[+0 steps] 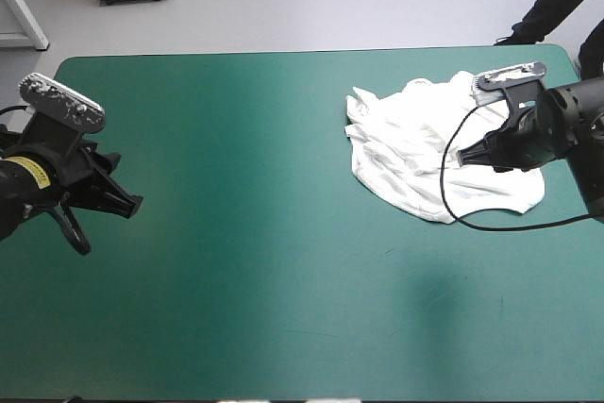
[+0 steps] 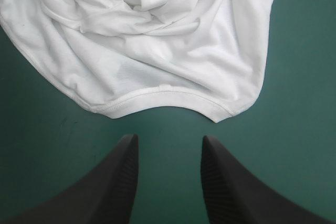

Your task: Fold the cloth

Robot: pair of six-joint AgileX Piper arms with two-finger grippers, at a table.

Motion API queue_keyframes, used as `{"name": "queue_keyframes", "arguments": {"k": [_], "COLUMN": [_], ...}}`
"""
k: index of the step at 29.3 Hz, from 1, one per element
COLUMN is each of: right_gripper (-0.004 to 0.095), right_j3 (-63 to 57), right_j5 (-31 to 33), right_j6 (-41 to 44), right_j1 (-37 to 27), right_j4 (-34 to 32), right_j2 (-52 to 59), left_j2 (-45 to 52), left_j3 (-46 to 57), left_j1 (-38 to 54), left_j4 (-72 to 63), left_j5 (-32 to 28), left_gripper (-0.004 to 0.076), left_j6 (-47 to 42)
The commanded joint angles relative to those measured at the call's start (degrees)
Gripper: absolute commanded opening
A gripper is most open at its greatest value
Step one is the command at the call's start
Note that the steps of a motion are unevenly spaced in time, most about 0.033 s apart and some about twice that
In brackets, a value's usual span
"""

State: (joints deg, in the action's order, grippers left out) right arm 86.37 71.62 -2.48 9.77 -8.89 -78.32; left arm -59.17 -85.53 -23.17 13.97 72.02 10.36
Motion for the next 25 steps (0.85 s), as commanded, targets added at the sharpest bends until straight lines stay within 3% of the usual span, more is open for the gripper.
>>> {"name": "queue_keyframes", "arguments": {"k": [1, 25], "right_gripper": [0.0379, 0.0402], "right_j3": [1.7, 3.3], "right_j5": [-1.4, -5.5], "right_j6": [-0.5, -1.8], "right_j1": [-0.3, -0.3], "right_j4": [-0.5, 2.1], "right_j2": [1.4, -3.5], "left_j2": [0.7, 0.6], "left_j3": [-1.5, -1.5], "left_j1": [-0.2, -0.2], "left_j4": [0.3, -2.4], "left_j5": [0.4, -2.1], "left_gripper": [0.0241, 0.0227], "left_j6": [-1.2, -1.5]}}
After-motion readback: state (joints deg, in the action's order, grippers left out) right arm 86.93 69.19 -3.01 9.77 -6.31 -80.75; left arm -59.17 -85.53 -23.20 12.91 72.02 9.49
